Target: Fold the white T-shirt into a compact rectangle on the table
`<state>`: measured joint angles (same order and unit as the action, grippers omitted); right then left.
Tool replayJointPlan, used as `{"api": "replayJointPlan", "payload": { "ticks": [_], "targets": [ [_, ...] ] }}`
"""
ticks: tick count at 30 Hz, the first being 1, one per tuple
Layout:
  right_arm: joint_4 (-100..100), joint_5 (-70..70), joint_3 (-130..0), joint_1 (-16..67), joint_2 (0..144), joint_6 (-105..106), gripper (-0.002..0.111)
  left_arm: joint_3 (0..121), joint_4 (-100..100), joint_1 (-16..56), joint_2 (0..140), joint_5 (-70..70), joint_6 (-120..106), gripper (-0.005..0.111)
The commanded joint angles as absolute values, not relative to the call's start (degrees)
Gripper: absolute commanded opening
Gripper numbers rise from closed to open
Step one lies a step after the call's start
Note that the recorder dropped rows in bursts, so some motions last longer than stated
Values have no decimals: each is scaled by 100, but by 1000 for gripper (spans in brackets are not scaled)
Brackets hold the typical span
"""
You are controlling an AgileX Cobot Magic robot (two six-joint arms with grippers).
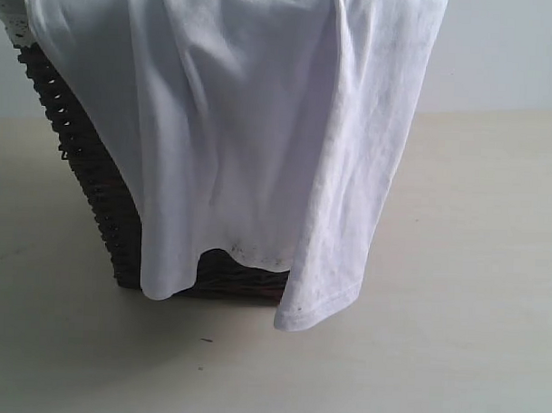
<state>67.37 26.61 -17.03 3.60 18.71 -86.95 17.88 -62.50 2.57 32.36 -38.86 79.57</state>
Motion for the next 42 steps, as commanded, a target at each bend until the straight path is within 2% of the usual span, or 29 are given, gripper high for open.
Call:
{"api": "replayJointPlan", "payload": {
  "ticks": [1, 4, 9, 13, 25, 30, 33, 36, 42],
  "targets": [
    [7601, 3407, -2005, 334, 3236, -9260, 49, 2039, -6290, 257, 4469, -4762, 7213, 56],
    [7601, 3597, -2200, 334, 4062, -9003, 54, 2196, -5918, 257, 5334, -5493, 6453, 56],
    [7548, 4400, -2392, 334, 5077, -8593, 54, 2374, -5050, 257, 6323, -5712, 5173, 56],
    [7332, 4497, -2392, 334, 5336, -8022, 54, 2536, -5020, 279, 6955, -6349, 4941, 56],
    [7140, 4448, -2392, 334, 5336, -7446, 54, 2917, -5045, 411, 8009, -6772, 4488, 54],
    [7142, 4470, -2392, 334, 5336, -7385, 54, 3152, -5159, 920, 8269, -6788, 4220, 41],
    [7157, 4470, -2392, 334, 5336, -7372, 54, 3232, -5137, 1100, 8367, -6781, 4048, 24],
    [7213, 4470, -2392, 334, 5336, -7372, 54, 3237, -5087, 1118, 8354, -6814, 4066, 0],
    [7254, 4470, -2392, 334, 5349, -7372, 54, 3482, -4987, 1118, 7957, -6996, 4934, 0]
  ]
}}
